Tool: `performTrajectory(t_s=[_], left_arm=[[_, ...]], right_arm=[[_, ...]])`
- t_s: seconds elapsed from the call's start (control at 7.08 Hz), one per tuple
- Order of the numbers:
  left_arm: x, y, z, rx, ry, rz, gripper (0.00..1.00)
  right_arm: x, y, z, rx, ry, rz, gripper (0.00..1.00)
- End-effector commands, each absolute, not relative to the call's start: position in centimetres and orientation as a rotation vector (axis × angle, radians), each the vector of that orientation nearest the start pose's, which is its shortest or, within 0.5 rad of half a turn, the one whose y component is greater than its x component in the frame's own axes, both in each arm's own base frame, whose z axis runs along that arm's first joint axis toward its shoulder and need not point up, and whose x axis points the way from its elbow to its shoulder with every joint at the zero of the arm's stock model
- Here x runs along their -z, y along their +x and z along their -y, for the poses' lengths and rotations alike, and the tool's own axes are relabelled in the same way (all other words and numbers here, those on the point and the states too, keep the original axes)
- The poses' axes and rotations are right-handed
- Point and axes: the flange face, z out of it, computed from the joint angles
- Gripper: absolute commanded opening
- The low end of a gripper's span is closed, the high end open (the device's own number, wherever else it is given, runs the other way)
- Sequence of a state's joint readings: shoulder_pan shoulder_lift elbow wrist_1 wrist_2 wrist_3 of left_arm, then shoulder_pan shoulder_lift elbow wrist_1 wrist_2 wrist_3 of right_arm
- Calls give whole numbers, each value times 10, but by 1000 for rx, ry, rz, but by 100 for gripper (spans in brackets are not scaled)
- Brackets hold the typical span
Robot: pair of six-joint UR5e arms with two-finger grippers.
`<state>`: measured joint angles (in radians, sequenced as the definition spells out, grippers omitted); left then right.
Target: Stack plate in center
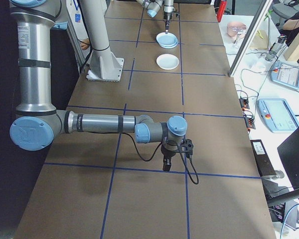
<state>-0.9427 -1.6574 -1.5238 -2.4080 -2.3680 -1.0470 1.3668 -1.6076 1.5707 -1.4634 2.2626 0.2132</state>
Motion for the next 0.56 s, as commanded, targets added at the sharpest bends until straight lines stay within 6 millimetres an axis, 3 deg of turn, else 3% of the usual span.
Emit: performTrajectory(t_s=[0.0,0.42], left_arm=[[-540,270,478,29,-2,-1105,0],[-540,271,479,29,-3,-1104,0]], right_arm=[[-671,-29,485,16,-77,691,100],[-671,-29,485,16,-77,691,100]])
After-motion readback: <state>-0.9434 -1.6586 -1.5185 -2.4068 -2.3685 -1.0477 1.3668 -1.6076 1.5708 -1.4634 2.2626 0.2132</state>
